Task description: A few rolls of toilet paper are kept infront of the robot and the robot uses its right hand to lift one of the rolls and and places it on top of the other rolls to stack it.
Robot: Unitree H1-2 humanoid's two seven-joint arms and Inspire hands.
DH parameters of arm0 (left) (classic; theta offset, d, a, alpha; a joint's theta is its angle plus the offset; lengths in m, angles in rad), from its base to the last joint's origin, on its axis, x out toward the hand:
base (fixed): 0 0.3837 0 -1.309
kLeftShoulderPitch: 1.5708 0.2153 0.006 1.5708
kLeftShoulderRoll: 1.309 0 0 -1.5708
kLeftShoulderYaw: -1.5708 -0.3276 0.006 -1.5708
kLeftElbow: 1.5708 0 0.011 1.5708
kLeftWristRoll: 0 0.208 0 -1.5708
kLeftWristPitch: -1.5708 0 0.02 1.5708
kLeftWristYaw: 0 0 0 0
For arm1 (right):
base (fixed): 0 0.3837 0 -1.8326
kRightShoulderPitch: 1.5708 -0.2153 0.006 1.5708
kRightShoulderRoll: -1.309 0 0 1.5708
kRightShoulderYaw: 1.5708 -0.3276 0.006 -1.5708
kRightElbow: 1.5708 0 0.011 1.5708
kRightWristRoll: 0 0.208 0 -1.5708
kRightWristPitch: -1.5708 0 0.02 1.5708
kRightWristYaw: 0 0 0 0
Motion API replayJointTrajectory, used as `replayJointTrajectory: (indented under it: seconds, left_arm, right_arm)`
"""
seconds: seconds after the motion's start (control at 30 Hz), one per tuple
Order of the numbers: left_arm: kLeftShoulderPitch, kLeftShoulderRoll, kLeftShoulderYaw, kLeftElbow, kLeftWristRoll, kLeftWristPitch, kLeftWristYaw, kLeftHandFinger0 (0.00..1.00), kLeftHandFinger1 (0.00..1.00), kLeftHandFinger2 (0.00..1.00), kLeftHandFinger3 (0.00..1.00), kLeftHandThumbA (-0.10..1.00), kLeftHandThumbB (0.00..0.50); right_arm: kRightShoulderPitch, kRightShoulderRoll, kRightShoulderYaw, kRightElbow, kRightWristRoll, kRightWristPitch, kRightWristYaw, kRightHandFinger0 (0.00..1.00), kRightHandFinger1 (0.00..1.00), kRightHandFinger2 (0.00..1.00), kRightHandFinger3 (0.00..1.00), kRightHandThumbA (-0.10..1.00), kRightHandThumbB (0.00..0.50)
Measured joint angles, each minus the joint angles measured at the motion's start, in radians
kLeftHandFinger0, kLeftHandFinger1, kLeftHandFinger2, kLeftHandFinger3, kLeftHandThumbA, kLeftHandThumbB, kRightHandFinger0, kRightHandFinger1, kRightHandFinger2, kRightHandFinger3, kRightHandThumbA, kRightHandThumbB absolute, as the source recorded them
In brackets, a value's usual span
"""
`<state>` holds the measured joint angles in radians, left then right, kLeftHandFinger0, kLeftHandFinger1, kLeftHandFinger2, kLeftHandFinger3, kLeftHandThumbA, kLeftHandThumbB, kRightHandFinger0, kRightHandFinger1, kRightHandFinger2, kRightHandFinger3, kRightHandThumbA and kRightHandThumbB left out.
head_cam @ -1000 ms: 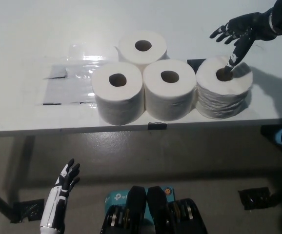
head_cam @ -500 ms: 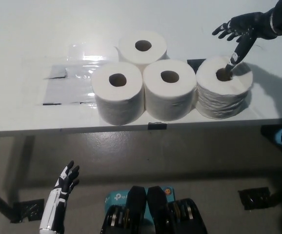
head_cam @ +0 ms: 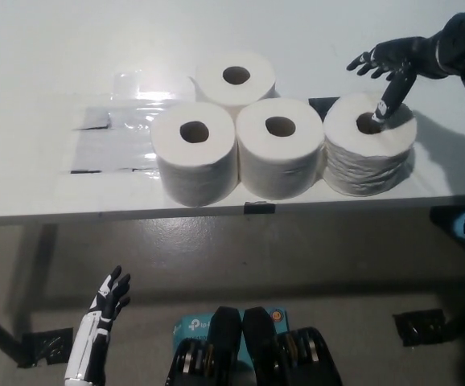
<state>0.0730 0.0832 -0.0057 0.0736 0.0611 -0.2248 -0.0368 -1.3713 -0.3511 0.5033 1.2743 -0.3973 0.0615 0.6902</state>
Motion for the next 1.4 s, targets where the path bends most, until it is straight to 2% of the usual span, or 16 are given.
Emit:
replayJointTrajectory:
  seconds: [0.37, 0.53, 0.8, 0.97, 1.03, 1.07, 1.1, 1.13, 1.17, 1.2, 1.23, 1.27, 1.3, 1.33, 1.37, 1.4]
  left_arm:
    - [0.006, 0.001, 0.0, 0.0, 0.001, -0.003, 0.0, 1.0, 1.0, 1.0, 1.0, 1.0, 0.13]
    - [0.006, 0.001, 0.0, 0.0, 0.0, -0.007, 0.0, 1.0, 1.0, 1.0, 1.0, 1.0, 0.138]
    - [0.006, 0.002, 0.0, 0.0, 0.001, -0.011, 0.0, 1.0, 1.0, 1.0, 1.0, 1.0, 0.118]
    - [0.006, 0.002, 0.0, 0.0, 0.002, -0.014, 0.0, 1.0, 1.0, 1.0, 1.0, 1.0, 0.142]
    - [0.007, 0.002, 0.0, 0.0, 0.003, -0.014, 0.0, 1.0, 1.0, 1.0, 1.0, 1.0, 0.139]
    - [0.007, 0.002, 0.0, 0.0, 0.003, -0.015, 0.0, 1.0, 1.0, 1.0, 1.0, 1.0, 0.129]
    - [0.007, 0.002, 0.0, 0.0, 0.003, -0.015, 0.0, 1.0, 1.0, 1.0, 1.0, 1.0, 0.131]
    - [0.007, 0.002, 0.0, 0.0, 0.002, -0.016, 0.0, 1.0, 1.0, 1.0, 1.0, 1.0, 0.136]
    - [0.007, 0.002, 0.0, 0.0, 0.002, -0.017, 0.0, 1.0, 1.0, 1.0, 1.0, 1.0, 0.141]
    - [0.007, 0.001, 0.0, 0.0, 0.002, -0.017, 0.0, 1.0, 1.0, 1.0, 1.0, 1.0, 0.142]
    - [0.007, 0.002, 0.0, 0.0, 0.002, -0.017, 0.0, 1.0, 1.0, 1.0, 1.0, 1.0, 0.143]
    - [0.006, 0.002, 0.0, 0.0, 0.002, -0.017, 0.0, 1.0, 1.0, 1.0, 1.0, 1.0, 0.142]
    - [0.006, 0.002, 0.0, 0.0, 0.002, -0.017, 0.0, 1.0, 1.0, 1.0, 1.0, 1.0, 0.141]
    - [0.006, 0.002, 0.001, 0.0, 0.002, -0.017, 0.0, 1.0, 1.0, 1.0, 1.0, 1.0, 0.147]
    - [0.006, 0.002, 0.002, 0.0, 0.002, -0.017, 0.0, 1.0, 1.0, 1.0, 1.0, 1.0, 0.148]
    - [0.006, 0.002, 0.003, 0.0, 0.002, -0.017, 0.0, 1.0, 1.0, 1.0, 1.0, 1.0, 0.149]
  right_arm:
    - [0.011, 0.011, 0.002, 0.024, -0.007, 0.001, -0.009, 1.0, 1.0, 1.0, 1.0, 1.0, 0.412]
    - [0.012, 0.023, 0.026, 0.039, -0.032, 0.002, -0.04, 1.0, 1.0, 1.0, 1.0, 1.0, 0.385]
    - [0.012, 0.054, 0.063, 0.084, -0.074, 0.006, -0.103, 1.0, 1.0, 1.0, 1.0, 0.83, 0.378]
    - [0.016, 0.074, 0.05, 0.102, -0.08, 0.014, -0.145, 1.0, 1.0, 1.0, 1.0, 0.75, 0.395]
    - [0.017, 0.081, 0.049, 0.107, -0.081, 0.015, -0.157, 1.0, 1.0, 1.0, 1.0, 0.7, 0.334]
    - [0.02, 0.084, 0.045, 0.109, -0.081, 0.015, -0.165, 0.95, 1.0, 1.0, 1.0, 0.68, 0.306]
    - [0.023, 0.087, 0.041, 0.11, -0.081, 0.015, -0.169, 0.83, 0.89, 1.0, 1.0, 0.64, 0.247]
    - [0.029, 0.09, 0.033, 0.11, -0.08, 0.015, -0.18, 0.79, 0.84, 0.93, 1.0, 0.64, 0.199]
    - [0.033, 0.093, 0.028, 0.109, -0.08, 0.014, -0.19, 0.61, 0.64, 0.7, 0.81, 0.64, 0.096]
    - [0.035, 0.093, 0.026, 0.109, -0.081, 0.013, -0.194, 0.34, 0.35, 0.41, 0.5, 0.65, 0.047]
    - [0.039, 0.094, 0.024, 0.108, -0.082, 0.007, -0.212, 0.24, 0.26, 0.33, 0.41, 0.67, 0.034]
    - [0.042, 0.094, 0.024, 0.108, -0.084, -0.001, -0.228, 0.02, 0.04, 0.14, 0.27, 0.69, 0.004]
    - [0.045, 0.094, 0.024, 0.107, -0.085, -0.006, -0.239, 0.0, 0.0, 0.08, 0.18, 0.72, 0.0]
    - [0.05, 0.094, 0.024, 0.105, -0.086, -0.012, -0.256, 0.0, 0.1, 0.18, 0.24, 0.77, 0.0]
    - [0.054, 0.094, 0.023, 0.105, -0.086, -0.017, -0.27, 0.07, 0.33, 0.51, 0.41, 0.79, 0.0]
    - [0.059, 0.093, 0.019, 0.105, -0.087, -0.025, -0.296, 0.03, 0.38, 0.59, 0.47, 0.81, 0.0]
